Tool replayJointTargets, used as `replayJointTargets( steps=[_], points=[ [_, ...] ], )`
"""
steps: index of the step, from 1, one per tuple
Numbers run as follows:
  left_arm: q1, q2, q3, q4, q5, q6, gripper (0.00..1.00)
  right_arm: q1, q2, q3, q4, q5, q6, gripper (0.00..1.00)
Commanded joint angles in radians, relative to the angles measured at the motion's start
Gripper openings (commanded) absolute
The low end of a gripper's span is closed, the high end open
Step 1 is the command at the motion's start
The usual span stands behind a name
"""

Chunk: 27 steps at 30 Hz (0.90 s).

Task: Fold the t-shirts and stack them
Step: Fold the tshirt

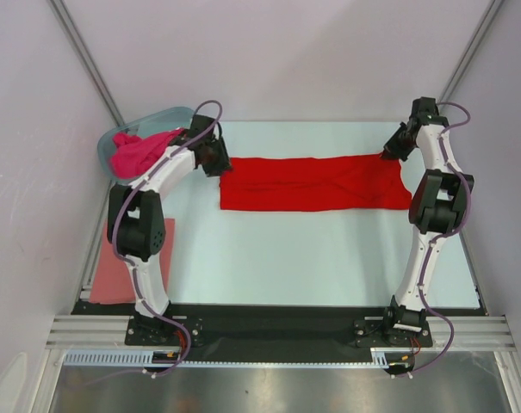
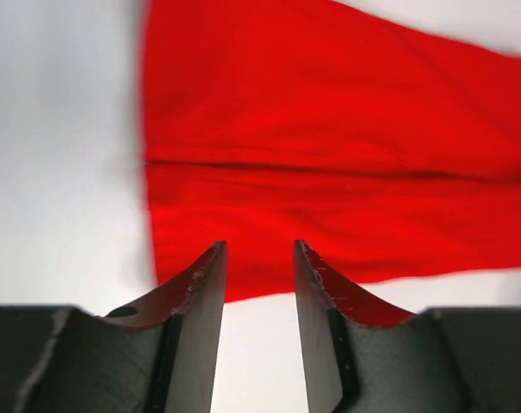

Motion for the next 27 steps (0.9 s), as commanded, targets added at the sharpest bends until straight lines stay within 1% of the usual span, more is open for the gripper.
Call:
replayJointTargets(
  steps=[1, 3, 7, 14, 21, 27],
  points=[
    [-0.075, -0.017, -0.056, 0.087, 0.100, 0.033, 0.41, -0.009, 0.021, 0.048, 0.031, -0.007, 0.028, 0.02],
    [-0.079, 0.005, -0.100, 0.113, 0.148, 0.002, 0.40, -0.009, 0.030, 0.050, 0.034, -0.010, 0.036, 0.02],
    [-0.076, 0.036, -0.136, 0.124, 0.159, -0.006, 0.39, -0.008, 0.050, 0.056, 0.045, -0.024, 0.047, 0.02],
    [-0.058, 0.056, -0.182, 0.101, 0.129, 0.007, 0.38, -0.003, 0.085, 0.067, 0.085, -0.039, 0.067, 0.02],
    [-0.055, 0.073, -0.219, 0.092, 0.111, 0.017, 0.37, -0.003, 0.125, 0.125, 0.082, -0.042, 0.085, 0.03],
    [-0.053, 0.078, -0.228, 0.090, 0.102, 0.017, 0.37, -0.003, 0.132, 0.128, 0.094, -0.044, 0.101, 0.02]
  ],
)
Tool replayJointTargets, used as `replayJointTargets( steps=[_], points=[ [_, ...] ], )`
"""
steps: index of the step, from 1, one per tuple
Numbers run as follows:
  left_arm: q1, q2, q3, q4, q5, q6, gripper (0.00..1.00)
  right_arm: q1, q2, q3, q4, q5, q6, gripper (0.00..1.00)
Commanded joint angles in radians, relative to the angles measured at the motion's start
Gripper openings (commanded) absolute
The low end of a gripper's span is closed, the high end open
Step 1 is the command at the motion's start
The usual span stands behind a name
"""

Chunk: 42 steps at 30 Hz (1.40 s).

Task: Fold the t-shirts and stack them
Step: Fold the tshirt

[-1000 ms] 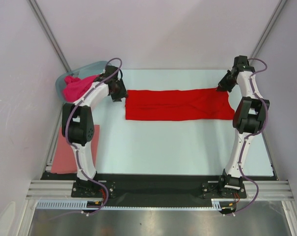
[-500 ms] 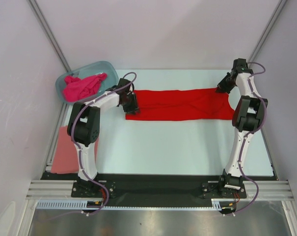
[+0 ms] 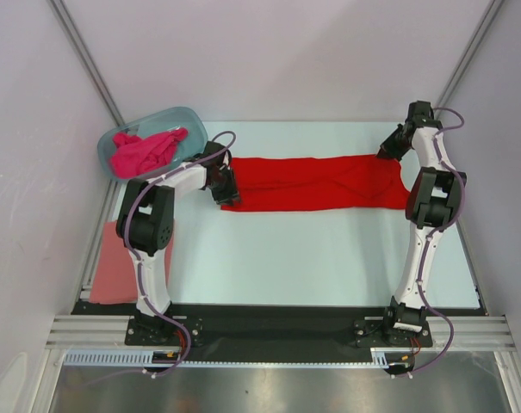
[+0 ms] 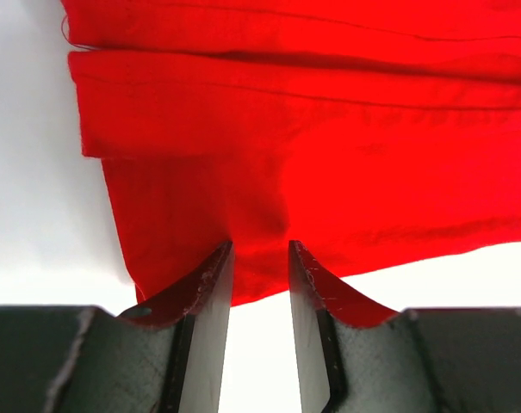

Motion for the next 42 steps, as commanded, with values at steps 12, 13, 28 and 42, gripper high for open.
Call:
replayJointTargets(
  steps=[12, 13, 28, 42],
  points=[
    [0.014, 0.020, -0.010, -0.011, -0.016, 0.031, 0.37, -0.017, 0.061, 0.112, 0.009, -0.021, 0.032, 0.25],
    [0.012, 0.016, -0.006, -0.019, -0.015, 0.034, 0.37, -0.020, 0.065, 0.134, -0.021, -0.024, 0.024, 0.34],
    [0.014, -0.101, 0.052, -0.030, 0.014, 0.066, 0.37, 0.179, -0.360, -0.276, -0.022, 0.071, -0.083, 0.28],
    [0.040, 0.054, 0.125, 0.001, 0.112, 0.035, 0.35, 0.452, -0.340, -0.676, 0.515, -0.128, 0.176, 0.00]
  ],
)
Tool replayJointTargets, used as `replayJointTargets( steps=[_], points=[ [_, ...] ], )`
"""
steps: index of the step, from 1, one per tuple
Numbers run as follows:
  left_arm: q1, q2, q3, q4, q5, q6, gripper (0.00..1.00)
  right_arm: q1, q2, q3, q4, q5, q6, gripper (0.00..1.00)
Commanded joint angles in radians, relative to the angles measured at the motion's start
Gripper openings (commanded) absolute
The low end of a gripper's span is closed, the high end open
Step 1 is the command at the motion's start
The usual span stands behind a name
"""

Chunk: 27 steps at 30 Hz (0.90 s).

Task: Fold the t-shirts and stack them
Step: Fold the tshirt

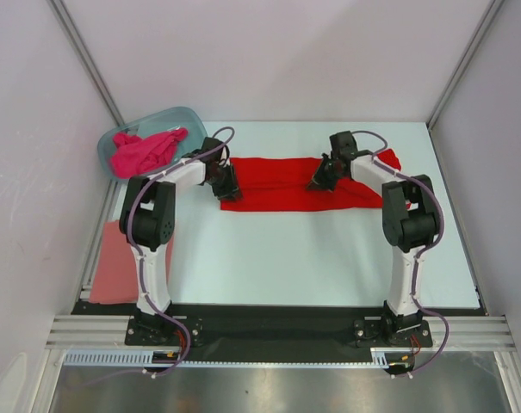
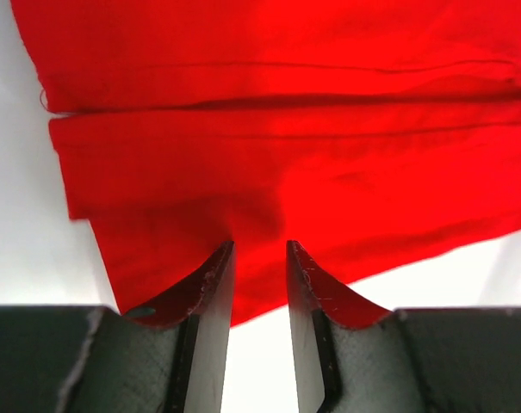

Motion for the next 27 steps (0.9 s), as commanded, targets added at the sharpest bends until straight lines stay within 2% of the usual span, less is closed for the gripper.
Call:
replayJointTargets(
  steps=[1, 11, 18, 27],
  points=[
    [0.010, 0.011, 0.051, 0.007, 0.028, -0.001, 0.35, 0.024, 0.036, -0.001, 0.197, -0.052, 0.061, 0.00],
    [0.011, -0.014, -0.032, 0.018, 0.022, 0.003, 0.35, 0.036, 0.137, 0.019, 0.261, -0.069, 0.101, 0.00],
    [0.011, -0.017, -0.031, 0.019, 0.028, 0.008, 0.35, 0.042, 0.194, 0.084, 0.298, -0.064, 0.117, 0.00],
    [0.014, -0.001, 0.041, -0.011, 0.010, 0.028, 0.35, 0.039, 0.301, 0.281, 0.264, -0.049, 0.134, 0.00]
  ],
)
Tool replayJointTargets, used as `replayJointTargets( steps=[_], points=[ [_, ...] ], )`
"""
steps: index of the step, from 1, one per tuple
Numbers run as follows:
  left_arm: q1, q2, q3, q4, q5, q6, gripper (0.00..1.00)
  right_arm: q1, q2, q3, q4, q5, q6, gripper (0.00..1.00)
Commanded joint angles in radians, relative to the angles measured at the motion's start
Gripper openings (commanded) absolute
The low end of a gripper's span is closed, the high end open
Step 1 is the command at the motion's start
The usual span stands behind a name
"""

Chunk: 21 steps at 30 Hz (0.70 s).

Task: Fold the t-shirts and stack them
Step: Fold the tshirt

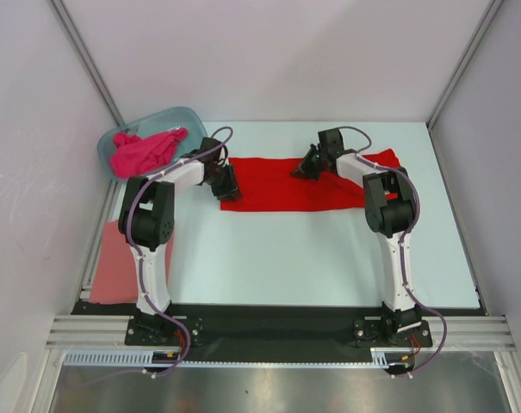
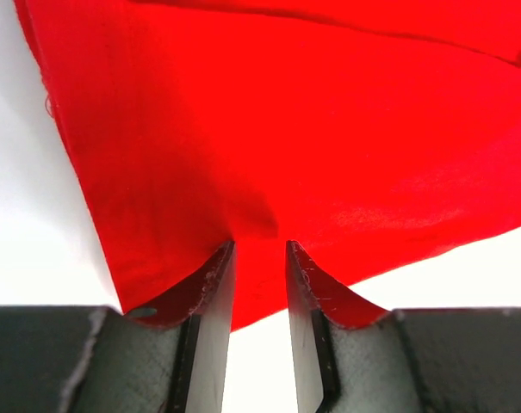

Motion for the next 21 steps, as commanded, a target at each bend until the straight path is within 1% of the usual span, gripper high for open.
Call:
replayJointTargets(
  steps=[1, 5, 6, 7, 8, 10, 11, 12, 13, 14, 15, 16, 17, 18, 21],
  points=[
    [0.007, -0.007, 0.067, -0.035, -0.016, 0.026, 0.35, -0.001, 0.034, 0.113, -0.007, 0.006, 0.011, 0.00],
    [0.026, 0.027, 0.166, -0.060, -0.014, 0.023, 0.36, -0.012, -0.004, 0.189, -0.114, 0.025, -0.034, 0.00],
    [0.029, 0.028, 0.176, -0.066, -0.013, 0.025, 0.36, -0.017, -0.018, 0.205, -0.191, 0.034, -0.056, 0.00],
    [0.032, 0.021, 0.185, -0.072, -0.016, 0.029, 0.37, -0.026, -0.051, 0.226, -0.231, 0.057, -0.076, 0.00],
    [0.032, 0.011, 0.193, -0.073, -0.036, 0.039, 0.43, -0.033, -0.074, 0.228, -0.268, 0.068, -0.097, 0.02],
    [0.029, -0.037, 0.182, -0.084, -0.060, 0.069, 0.49, -0.063, -0.151, 0.202, -0.364, 0.107, -0.145, 0.13],
    [0.026, -0.061, 0.156, -0.087, -0.104, 0.080, 0.50, -0.076, -0.180, 0.180, -0.394, 0.120, -0.156, 0.18],
    [0.024, -0.082, 0.139, -0.096, -0.125, 0.098, 0.51, -0.089, -0.208, 0.150, -0.433, 0.129, -0.171, 0.29],
    [0.018, -0.119, 0.122, -0.104, -0.149, 0.106, 0.51, -0.107, -0.245, 0.118, -0.444, 0.140, -0.173, 0.35],
    [0.015, -0.136, 0.084, -0.110, -0.187, 0.114, 0.52, -0.148, -0.310, 0.034, -0.457, 0.141, -0.168, 0.40],
    [0.009, -0.151, 0.066, -0.124, -0.207, 0.129, 0.53, -0.176, -0.352, -0.016, -0.455, 0.138, -0.142, 0.46],
    [-0.006, -0.170, 0.046, -0.126, -0.226, 0.137, 0.54, -0.202, -0.387, -0.065, -0.443, 0.111, -0.130, 0.49],
    [-0.016, -0.190, 0.009, -0.129, -0.246, 0.143, 0.55, -0.260, -0.419, -0.123, -0.414, 0.095, -0.118, 0.51],
    [-0.026, -0.197, -0.009, -0.132, -0.287, 0.149, 0.59, -0.280, -0.490, -0.215, -0.402, 0.080, -0.107, 0.55],
    [-0.056, -0.214, -0.069, -0.133, -0.350, 0.138, 0.60, -0.392, -0.584, -0.345, -0.402, 0.066, -0.099, 0.62]
  ],
)
